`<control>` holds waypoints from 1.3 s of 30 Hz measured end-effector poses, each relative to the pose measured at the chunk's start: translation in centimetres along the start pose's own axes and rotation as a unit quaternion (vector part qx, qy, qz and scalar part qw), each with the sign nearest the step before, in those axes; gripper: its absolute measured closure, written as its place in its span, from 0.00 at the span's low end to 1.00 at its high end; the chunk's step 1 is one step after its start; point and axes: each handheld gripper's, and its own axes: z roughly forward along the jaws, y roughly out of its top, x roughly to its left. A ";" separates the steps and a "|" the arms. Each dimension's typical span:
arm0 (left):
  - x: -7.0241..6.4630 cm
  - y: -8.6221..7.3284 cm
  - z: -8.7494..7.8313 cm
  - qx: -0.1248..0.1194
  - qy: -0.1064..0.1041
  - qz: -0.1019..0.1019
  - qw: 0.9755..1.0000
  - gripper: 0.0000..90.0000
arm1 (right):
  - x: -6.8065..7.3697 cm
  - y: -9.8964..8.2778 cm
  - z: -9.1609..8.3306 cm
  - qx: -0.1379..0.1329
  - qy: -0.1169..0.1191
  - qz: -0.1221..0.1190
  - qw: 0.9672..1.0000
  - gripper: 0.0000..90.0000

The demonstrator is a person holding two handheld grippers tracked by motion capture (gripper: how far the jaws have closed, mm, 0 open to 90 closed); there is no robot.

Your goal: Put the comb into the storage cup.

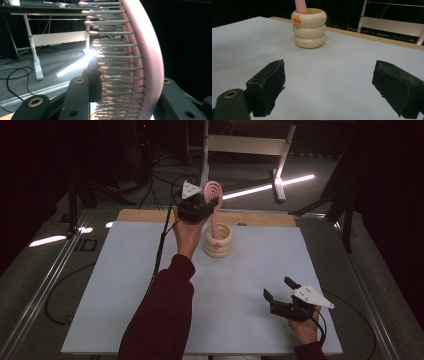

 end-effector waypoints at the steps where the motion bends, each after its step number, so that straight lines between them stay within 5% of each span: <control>1: 0.0 0.0 0.0 0.000 0.000 0.000 1.000 0.71 | 0.0 0.0 0.0 0.000 0.000 0.000 1.000 0.12; 39: 0.1 -2.0 1.3 0.019 0.001 -0.007 1.000 0.71 | 0.2 0.0 0.1 0.002 0.004 -0.002 1.000 0.12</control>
